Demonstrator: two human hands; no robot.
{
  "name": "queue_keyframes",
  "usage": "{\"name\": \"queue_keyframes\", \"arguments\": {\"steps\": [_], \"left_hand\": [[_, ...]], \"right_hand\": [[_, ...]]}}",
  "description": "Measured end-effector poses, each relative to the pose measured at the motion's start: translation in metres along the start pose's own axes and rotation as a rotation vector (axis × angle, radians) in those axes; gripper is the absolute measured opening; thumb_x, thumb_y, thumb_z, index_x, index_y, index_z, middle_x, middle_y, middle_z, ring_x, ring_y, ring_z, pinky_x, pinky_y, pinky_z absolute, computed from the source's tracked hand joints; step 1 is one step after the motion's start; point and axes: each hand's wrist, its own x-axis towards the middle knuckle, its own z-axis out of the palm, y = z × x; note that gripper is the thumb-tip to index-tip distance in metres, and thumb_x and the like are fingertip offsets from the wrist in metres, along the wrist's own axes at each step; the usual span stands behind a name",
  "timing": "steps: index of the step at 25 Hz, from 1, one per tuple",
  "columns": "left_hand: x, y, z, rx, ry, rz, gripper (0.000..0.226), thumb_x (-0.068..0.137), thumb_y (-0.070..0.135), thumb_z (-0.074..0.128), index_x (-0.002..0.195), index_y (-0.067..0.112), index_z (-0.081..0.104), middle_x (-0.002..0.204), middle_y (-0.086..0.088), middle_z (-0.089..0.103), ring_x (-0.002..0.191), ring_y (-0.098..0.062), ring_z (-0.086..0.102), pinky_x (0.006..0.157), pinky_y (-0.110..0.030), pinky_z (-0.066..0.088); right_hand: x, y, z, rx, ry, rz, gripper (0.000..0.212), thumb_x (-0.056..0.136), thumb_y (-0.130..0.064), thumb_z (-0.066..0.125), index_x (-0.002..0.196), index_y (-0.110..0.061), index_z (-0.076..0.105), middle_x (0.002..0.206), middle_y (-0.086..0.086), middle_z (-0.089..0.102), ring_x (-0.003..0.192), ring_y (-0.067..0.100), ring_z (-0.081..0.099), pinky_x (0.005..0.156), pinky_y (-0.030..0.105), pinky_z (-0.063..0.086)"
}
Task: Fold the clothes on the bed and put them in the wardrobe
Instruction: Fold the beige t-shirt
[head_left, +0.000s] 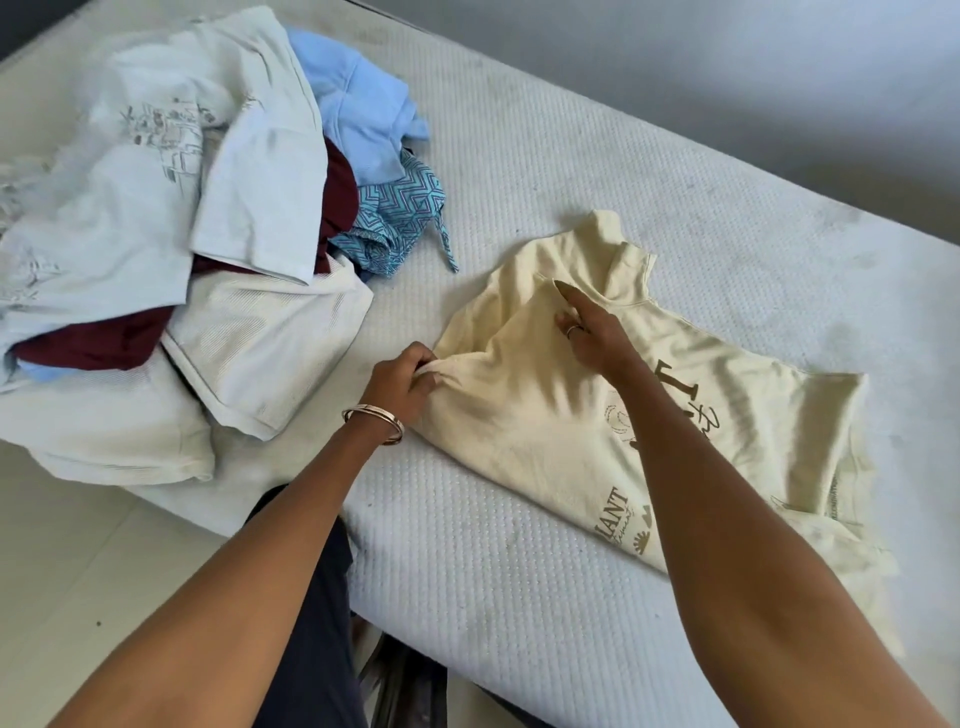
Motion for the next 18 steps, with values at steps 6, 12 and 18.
{"name": "queue_keyframes", "arguments": {"steps": [6,12,18], "left_hand": [[0.008,-0.014,0.010,0.420,-0.135,-0.079,0.026,0.099,0.025,0.046,0.118,0.007,0.045,0.092,-0.021,0.065,0.085,-0.040,0.061,0.064,-0.036,0.038],[0.016,-0.017,0.008,0.428,-0.205,-0.094,0.027,0.100,0.034,0.043,0.118,0.013,0.044,0.090,-0.022,0.064,0.083,-0.038,0.061,0.064,-0.035,0.039],[0.011,-0.031,0.004,0.134,-0.185,-0.142,0.016,0.096,0.025,0.054,0.111,0.020,0.055,0.085,-0.006,0.065,0.085,-0.030,0.060,0.072,-0.031,0.039]], "right_hand": [[0.001,0.026,0.022,-0.281,0.041,0.274,0.098,0.076,-0.046,0.079,0.150,-0.024,0.020,0.144,0.011,0.041,0.134,0.036,0.035,0.107,0.059,0.030],[0.005,0.021,-0.002,-0.140,-0.016,0.320,0.030,0.075,-0.019,0.080,0.100,-0.006,0.068,0.091,0.006,0.066,0.097,0.028,0.062,0.081,0.036,0.048],[-0.093,0.027,-0.023,-0.140,0.121,-0.192,0.040,0.059,0.020,0.056,0.060,-0.020,0.060,0.077,-0.006,0.067,0.087,-0.010,0.054,0.084,0.024,0.041]]}}
